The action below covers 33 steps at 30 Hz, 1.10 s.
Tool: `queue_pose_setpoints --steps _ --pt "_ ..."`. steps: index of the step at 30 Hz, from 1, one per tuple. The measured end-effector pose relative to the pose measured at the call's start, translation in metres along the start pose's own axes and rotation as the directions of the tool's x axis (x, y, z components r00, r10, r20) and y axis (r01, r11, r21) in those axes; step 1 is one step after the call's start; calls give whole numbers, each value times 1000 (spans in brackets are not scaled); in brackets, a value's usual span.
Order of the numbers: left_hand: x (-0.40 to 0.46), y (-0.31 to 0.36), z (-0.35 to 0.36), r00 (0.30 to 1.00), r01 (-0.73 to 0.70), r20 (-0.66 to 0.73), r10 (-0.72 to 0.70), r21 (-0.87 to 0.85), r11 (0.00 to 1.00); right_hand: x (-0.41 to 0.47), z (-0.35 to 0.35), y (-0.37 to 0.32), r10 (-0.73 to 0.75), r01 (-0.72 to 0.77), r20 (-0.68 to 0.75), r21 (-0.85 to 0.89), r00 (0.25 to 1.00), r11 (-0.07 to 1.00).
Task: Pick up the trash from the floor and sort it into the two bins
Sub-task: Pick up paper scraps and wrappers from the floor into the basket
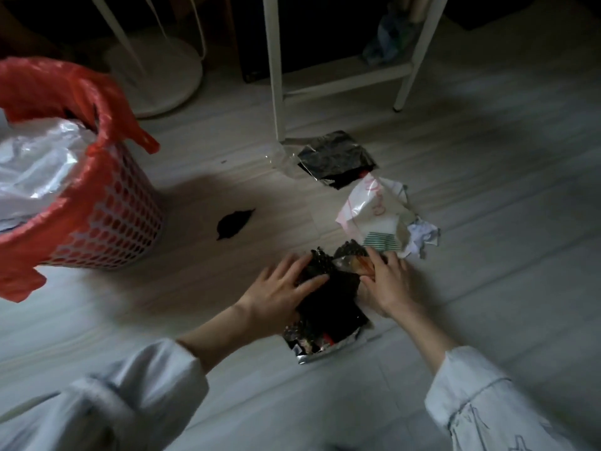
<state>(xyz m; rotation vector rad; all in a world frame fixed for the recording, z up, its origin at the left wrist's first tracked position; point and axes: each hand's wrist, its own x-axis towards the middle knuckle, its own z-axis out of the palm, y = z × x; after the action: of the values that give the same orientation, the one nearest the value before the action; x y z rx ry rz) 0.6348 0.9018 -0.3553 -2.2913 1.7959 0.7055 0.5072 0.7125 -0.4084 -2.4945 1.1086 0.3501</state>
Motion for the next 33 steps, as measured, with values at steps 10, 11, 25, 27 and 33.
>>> queue_pose_setpoints --steps 10,11,25,27,33 --pt "25 27 36 974 -104 210 80 107 989 -43 28 6 -41 60 -229 78 973 995" --pt "21 26 35 982 -98 172 82 86 992 -43 28 3 -23 49 -242 103 970 994" --pt "-34 -26 -12 906 -54 -413 -96 -337 940 -59 -35 -68 134 53 -445 383 886 922" --pt "-45 -43 -36 841 -45 -513 -169 -378 925 -60 -55 -93 89 117 -472 389 877 914" --pt "-105 -98 -122 548 -81 -750 -369 -487 870 -54 -125 -195 -66 333 -499 466 864 820"
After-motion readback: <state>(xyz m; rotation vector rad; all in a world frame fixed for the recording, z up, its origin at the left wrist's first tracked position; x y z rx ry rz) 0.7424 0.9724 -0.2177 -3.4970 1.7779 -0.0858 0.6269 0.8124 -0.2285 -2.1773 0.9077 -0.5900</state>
